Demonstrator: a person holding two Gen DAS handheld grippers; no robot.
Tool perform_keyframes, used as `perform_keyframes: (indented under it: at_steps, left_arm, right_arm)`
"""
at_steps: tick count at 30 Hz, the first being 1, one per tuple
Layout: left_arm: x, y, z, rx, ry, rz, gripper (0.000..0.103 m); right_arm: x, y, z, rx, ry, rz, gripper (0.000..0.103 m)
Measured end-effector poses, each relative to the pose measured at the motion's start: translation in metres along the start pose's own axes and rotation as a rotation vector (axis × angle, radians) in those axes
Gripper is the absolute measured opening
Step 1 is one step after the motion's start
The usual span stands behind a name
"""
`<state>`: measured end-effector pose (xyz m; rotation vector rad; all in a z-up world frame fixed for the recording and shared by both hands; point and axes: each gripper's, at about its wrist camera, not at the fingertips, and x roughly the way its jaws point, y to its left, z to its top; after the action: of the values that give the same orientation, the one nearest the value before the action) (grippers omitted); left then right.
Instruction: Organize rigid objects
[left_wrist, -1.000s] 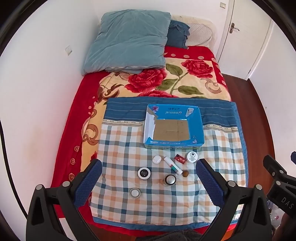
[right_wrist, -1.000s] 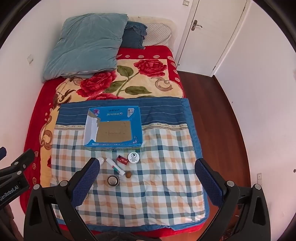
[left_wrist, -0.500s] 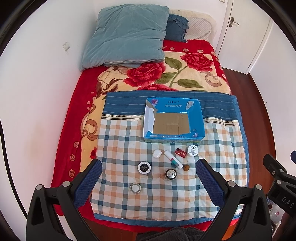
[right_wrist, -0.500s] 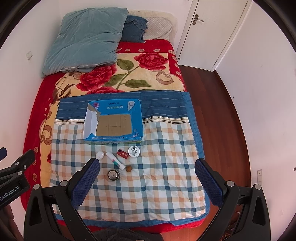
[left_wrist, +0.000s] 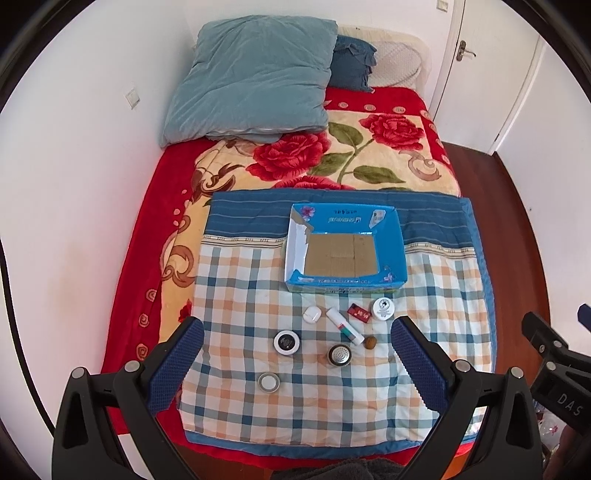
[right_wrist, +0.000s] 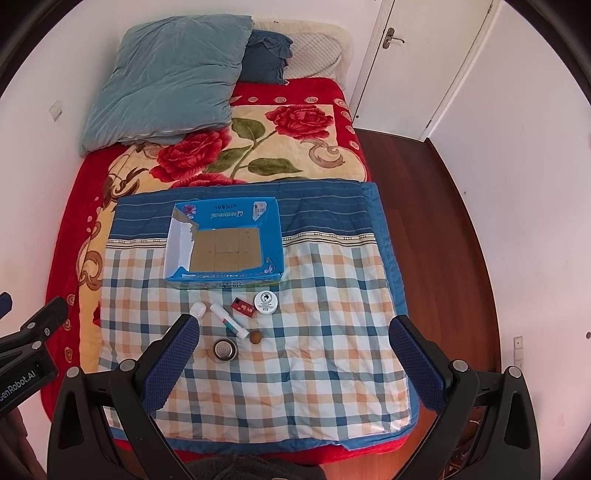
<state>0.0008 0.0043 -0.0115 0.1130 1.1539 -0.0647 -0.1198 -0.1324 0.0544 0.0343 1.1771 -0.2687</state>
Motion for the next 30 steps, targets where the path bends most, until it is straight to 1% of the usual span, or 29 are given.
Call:
perform_keyframes:
  at_steps: [27, 30]
  left_arm:
    - [-0.0023, 0.001, 0.001, 0.006, -0.001, -0.001, 0.103]
    - [-0.0039, -0.0012, 0.0066, 0.005, 0.004, -0.002, 0.103]
  right_arm:
    - [-0.0024, -0.0003, 0.0031, 0.005, -0.003, 0.001, 0.103]
    - [-0.0024, -0.0003, 0.0031, 0.007, -0.003, 0.001, 0.103]
